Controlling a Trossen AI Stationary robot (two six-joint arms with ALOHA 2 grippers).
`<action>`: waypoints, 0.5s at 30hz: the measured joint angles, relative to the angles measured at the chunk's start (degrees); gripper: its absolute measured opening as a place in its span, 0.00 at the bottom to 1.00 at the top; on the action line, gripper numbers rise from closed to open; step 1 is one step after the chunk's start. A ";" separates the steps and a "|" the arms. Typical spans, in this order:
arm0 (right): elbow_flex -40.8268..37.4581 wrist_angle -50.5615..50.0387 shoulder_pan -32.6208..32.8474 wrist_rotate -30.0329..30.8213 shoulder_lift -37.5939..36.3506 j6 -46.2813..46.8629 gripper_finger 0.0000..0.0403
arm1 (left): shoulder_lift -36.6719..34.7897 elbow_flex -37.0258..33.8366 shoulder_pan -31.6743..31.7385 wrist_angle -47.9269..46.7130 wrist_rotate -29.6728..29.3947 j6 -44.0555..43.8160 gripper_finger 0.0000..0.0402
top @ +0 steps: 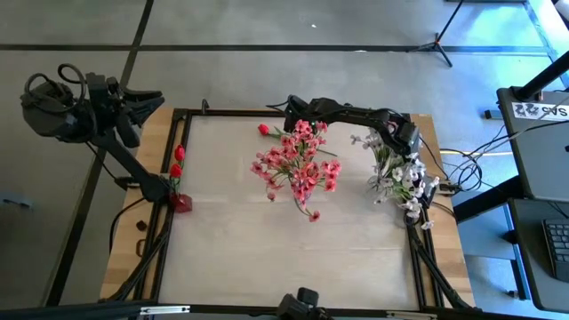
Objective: Sort flowers into vase by color
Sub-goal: Put the red flower into the red vase
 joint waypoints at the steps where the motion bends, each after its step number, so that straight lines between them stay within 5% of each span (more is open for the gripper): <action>1: 0.00 0.00 0.00 0.02 0.00 0.02 0.40 | -0.04 0.00 0.00 -0.02 0.01 0.02 0.26; 15: -5.32 1.31 0.00 5.13 0.00 -0.31 0.40 | -0.25 0.00 0.00 -0.57 -0.10 0.25 0.26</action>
